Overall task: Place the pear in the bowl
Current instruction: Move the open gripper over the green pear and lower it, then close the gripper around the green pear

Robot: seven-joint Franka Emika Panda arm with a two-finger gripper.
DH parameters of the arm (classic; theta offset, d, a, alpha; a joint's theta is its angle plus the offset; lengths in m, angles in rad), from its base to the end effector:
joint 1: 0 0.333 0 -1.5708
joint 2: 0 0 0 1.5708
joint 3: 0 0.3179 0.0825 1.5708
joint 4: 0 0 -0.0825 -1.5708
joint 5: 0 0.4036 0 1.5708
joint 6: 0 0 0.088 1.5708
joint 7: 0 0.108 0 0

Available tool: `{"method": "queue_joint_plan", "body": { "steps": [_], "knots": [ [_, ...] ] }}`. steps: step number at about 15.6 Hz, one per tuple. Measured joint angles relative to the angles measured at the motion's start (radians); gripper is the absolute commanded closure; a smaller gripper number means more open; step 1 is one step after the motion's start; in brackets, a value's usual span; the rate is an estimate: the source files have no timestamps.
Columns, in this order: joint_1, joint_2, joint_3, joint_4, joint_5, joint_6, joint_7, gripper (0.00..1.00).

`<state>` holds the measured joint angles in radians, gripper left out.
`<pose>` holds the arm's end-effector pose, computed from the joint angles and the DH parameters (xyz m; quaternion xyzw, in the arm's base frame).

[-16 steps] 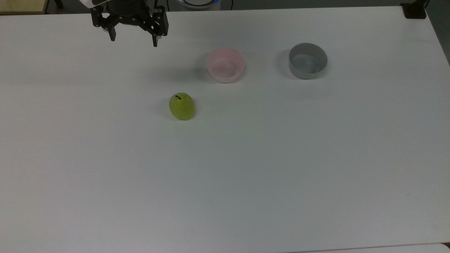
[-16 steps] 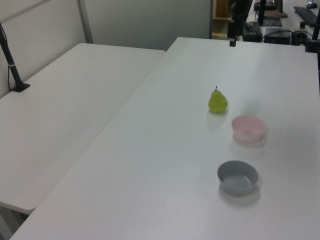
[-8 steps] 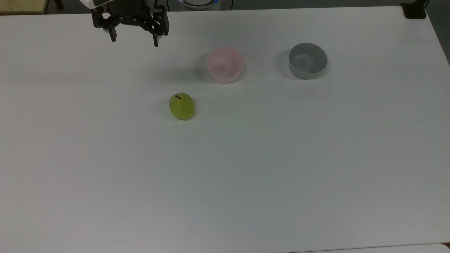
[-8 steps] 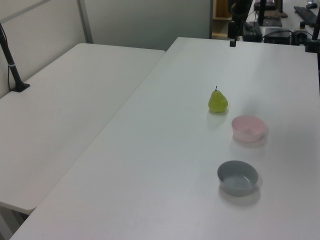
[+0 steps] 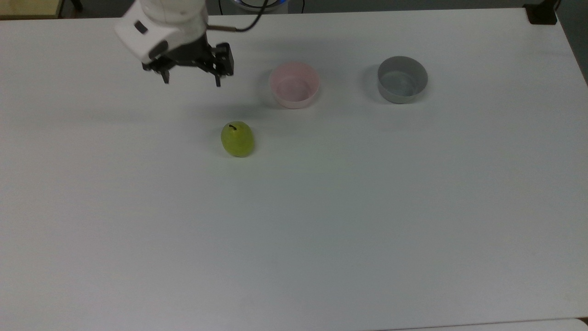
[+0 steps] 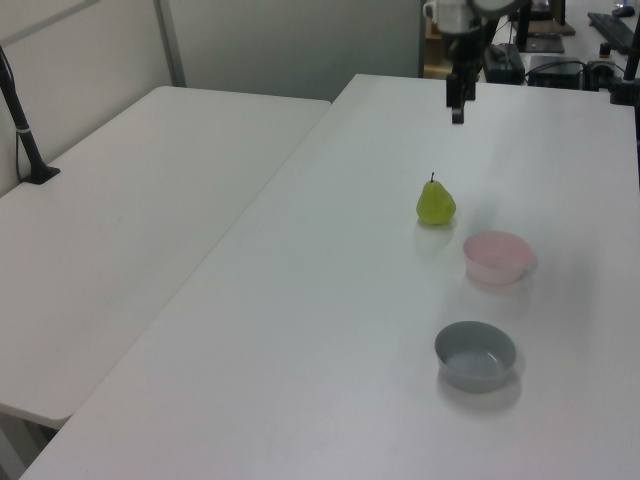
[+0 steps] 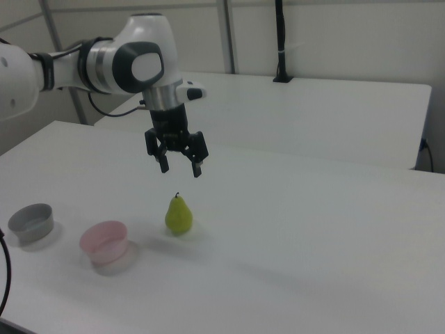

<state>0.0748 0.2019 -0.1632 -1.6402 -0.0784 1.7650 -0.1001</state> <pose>0.6321 -0.0559 0.4868 0.9977 0.0158 -0.0422 0.0507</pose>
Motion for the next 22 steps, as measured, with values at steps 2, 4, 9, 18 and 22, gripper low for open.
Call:
{"method": "queue_joint_plan", "body": {
  "steps": [2, 4, 9, 18, 22],
  "knots": [
    [0.026, 0.041, 0.002, -0.001, 0.0, 0.018, -0.001, 0.0],
    [0.06, 0.085, 0.003, -0.001, 0.0, 0.036, -0.001, 0.0],
    [0.128, 0.178, -0.019, -0.001, 0.0, 0.104, 0.0, 0.0],
    [0.14, 0.241, -0.035, -0.026, -0.001, 0.137, -0.049, 0.0],
    [0.141, 0.264, -0.035, -0.03, -0.002, 0.15, -0.052, 0.45]
  ]
}}
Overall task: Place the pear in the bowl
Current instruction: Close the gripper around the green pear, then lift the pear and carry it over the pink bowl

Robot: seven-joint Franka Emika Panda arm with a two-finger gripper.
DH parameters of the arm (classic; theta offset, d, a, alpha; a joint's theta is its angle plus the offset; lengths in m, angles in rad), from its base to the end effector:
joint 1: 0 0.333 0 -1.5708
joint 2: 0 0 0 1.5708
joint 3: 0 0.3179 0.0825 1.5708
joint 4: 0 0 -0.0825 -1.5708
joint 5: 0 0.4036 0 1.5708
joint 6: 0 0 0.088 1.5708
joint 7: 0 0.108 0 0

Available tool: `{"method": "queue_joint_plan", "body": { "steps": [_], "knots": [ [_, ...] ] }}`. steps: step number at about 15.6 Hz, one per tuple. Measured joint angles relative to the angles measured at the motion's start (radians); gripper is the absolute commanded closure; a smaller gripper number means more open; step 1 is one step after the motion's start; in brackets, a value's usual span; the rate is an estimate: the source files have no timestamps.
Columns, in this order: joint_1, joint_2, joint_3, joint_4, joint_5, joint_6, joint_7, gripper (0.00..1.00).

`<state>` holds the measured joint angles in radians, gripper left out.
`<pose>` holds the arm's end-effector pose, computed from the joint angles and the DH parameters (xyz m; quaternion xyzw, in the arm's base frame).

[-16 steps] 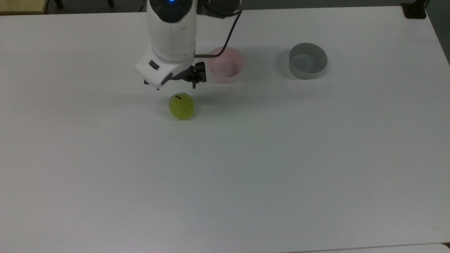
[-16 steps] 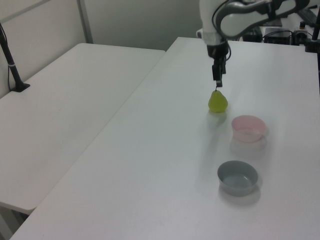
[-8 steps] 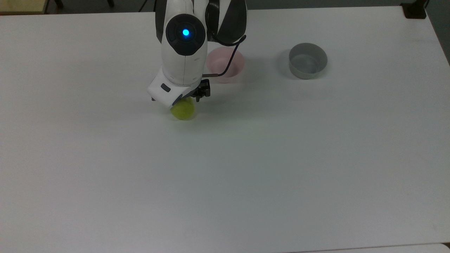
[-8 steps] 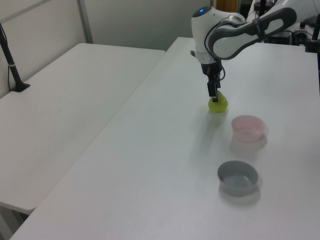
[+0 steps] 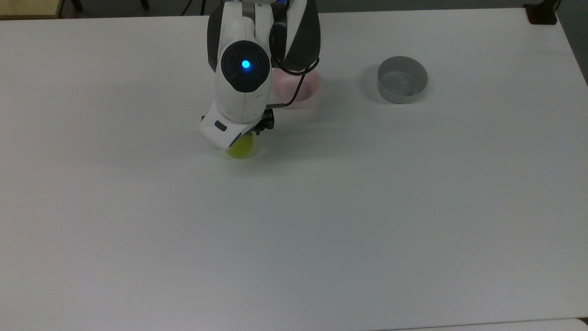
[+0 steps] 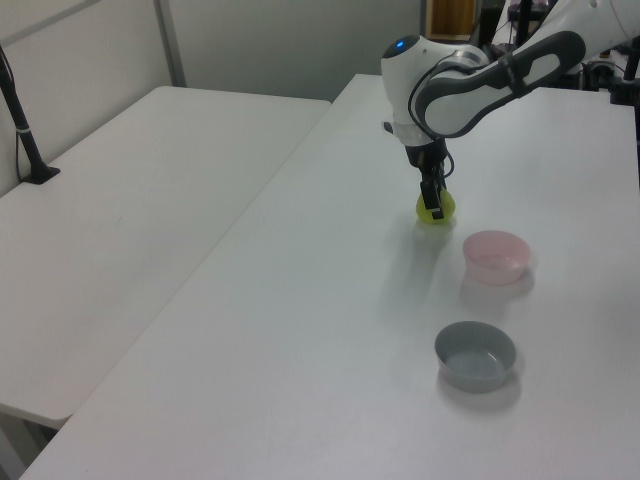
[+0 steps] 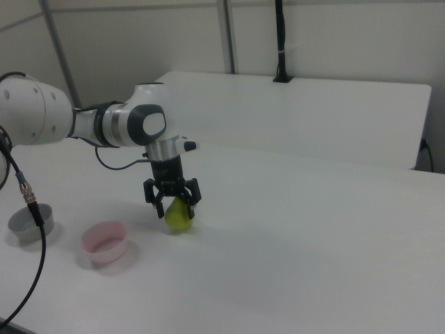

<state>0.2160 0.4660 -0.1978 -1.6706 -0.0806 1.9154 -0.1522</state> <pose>0.6637 0.0183 0.3145 0.9852 0.1073 -0.1114 0.0739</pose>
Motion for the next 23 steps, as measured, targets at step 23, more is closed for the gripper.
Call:
{"method": "queue_joint_plan", "body": {
  "steps": [23],
  "knots": [
    [0.003, -0.219, -0.04, 0.069, 0.002, -0.167, -0.056, 0.93]
  ]
}}
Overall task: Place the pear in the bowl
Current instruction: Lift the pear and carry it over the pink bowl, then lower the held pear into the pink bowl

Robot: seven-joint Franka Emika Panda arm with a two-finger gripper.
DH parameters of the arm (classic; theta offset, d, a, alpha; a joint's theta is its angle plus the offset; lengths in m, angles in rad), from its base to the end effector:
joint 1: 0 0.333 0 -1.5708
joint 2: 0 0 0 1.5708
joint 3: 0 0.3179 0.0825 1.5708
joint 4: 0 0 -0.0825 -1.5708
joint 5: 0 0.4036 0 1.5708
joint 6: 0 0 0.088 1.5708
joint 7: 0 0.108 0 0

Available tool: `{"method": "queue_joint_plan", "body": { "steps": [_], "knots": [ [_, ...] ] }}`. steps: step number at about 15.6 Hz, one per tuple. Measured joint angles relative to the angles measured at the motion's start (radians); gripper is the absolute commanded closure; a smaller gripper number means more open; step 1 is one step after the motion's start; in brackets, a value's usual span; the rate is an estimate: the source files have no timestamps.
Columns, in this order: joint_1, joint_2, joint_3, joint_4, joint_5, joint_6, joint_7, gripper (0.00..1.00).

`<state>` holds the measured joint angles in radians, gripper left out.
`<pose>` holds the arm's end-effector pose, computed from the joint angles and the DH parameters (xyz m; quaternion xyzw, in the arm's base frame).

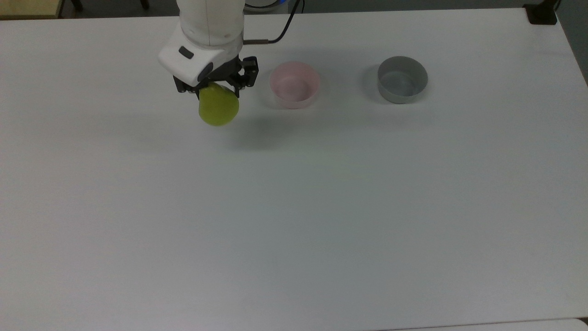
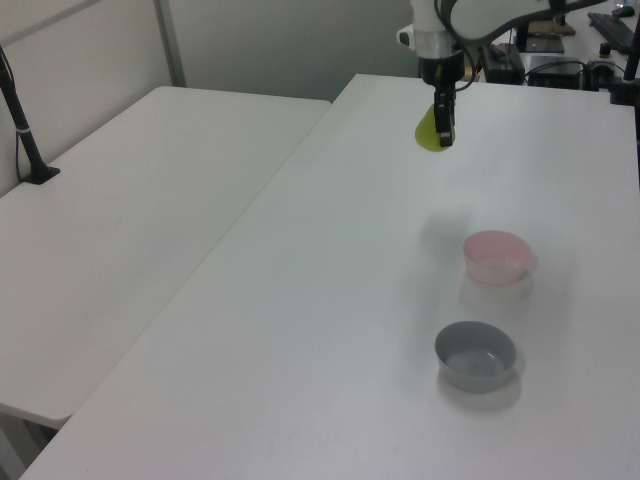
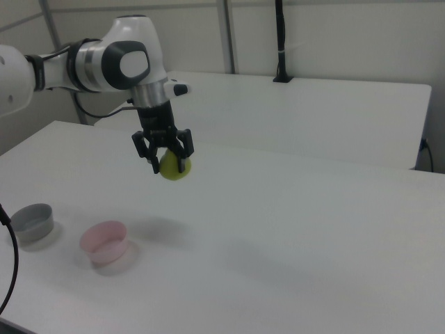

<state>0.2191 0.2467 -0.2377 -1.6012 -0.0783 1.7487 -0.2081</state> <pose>0.6444 -0.0062 0.4786 0.9911 0.1051 -0.0535 0.0614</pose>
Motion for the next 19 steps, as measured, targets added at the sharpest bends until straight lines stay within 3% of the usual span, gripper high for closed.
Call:
{"method": "queue_joint_plan", "body": {
  "steps": [4, 11, 19],
  "knots": [
    [0.075, -0.031, -0.001, -0.007, 0.002, -0.067, -0.004, 0.93],
    [0.296, -0.131, -0.039, -0.104, 0.003, -0.156, -0.002, 0.93],
    [0.361, -0.135, -0.05, -0.208, 0.002, -0.161, -0.002, 0.93]
  ]
}}
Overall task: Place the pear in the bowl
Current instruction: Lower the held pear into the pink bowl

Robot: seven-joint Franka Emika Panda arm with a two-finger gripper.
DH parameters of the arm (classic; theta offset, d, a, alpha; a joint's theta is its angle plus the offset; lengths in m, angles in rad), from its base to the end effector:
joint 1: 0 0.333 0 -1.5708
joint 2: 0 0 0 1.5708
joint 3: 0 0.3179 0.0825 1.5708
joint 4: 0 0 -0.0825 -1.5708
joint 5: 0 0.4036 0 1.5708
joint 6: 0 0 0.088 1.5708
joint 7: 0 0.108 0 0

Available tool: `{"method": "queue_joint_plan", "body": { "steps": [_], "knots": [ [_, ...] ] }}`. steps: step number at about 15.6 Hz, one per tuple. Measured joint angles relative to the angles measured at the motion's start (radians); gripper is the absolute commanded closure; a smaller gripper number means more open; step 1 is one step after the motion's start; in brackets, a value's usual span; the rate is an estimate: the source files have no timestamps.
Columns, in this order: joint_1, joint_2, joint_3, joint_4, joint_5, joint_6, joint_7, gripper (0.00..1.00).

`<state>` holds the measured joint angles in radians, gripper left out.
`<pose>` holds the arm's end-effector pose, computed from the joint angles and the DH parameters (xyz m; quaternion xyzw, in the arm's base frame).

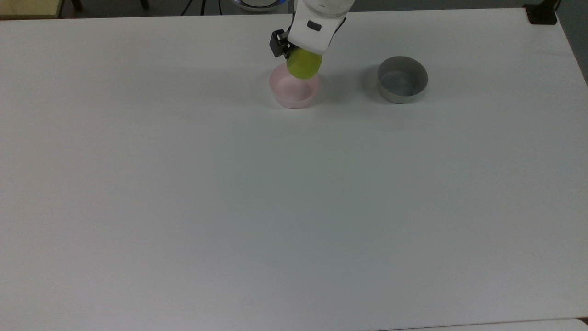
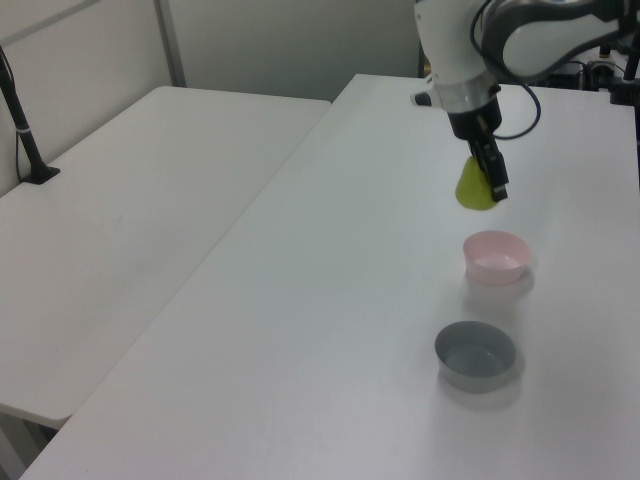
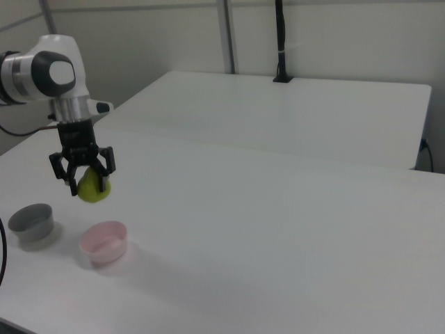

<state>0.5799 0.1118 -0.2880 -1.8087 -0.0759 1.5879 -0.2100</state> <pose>0.5491 0.1615 0.4512 0.9530 0.2496 -0.1609 0.0597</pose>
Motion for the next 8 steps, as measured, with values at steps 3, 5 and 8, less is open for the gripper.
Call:
{"method": "queue_joint_plan", "body": {
  "steps": [3, 5, 8],
  "knots": [
    [0.012, 0.024, 0.0, -0.038, 0.0, 0.0, 0.0, 0.93],
    [0.013, 0.054, 0.0, -0.042, 0.0, 0.0, 0.0, 0.93],
    [0.013, 0.105, -0.001, -0.043, -0.001, 0.0, 0.0, 0.93]
  ]
}}
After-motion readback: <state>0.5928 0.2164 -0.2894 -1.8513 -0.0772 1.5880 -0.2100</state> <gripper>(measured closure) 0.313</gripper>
